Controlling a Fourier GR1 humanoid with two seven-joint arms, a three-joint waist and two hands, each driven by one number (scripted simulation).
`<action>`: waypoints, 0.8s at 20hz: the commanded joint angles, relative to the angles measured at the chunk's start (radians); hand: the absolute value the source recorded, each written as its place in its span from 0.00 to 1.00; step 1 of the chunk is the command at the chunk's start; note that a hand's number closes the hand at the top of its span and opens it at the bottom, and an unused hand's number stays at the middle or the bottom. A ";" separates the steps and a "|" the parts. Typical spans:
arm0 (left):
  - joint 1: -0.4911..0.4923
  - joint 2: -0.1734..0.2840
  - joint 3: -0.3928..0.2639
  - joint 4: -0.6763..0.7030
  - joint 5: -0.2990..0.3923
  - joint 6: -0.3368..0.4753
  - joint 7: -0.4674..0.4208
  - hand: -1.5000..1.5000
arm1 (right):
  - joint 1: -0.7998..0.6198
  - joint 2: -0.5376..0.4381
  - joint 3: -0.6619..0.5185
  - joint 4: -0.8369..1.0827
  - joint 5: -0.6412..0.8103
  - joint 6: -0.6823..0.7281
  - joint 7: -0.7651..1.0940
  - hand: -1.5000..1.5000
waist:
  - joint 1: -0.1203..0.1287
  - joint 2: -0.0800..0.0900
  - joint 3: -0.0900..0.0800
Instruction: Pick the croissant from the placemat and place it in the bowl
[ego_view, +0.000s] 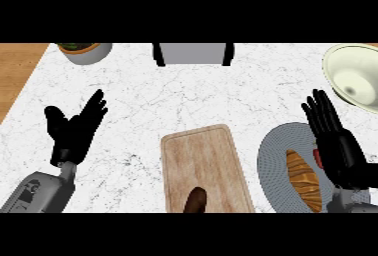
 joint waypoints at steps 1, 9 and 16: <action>0.070 0.008 0.012 -0.025 -0.032 -0.061 -0.100 0.50 | 0.035 0.004 -0.043 0.015 -0.007 0.007 -0.072 1.00 | -0.004 0.005 -0.018; 0.035 -0.061 -0.146 -0.167 -0.075 -0.147 -0.170 0.50 | 0.228 -0.095 -0.080 0.056 0.293 -0.144 -0.120 1.00 | -0.011 0.004 -0.018; 0.058 -0.063 -0.130 -0.216 -0.114 -0.181 -0.165 0.50 | 0.163 -0.179 -0.060 0.150 0.402 -0.097 -0.241 0.00 | 0.004 0.004 -0.018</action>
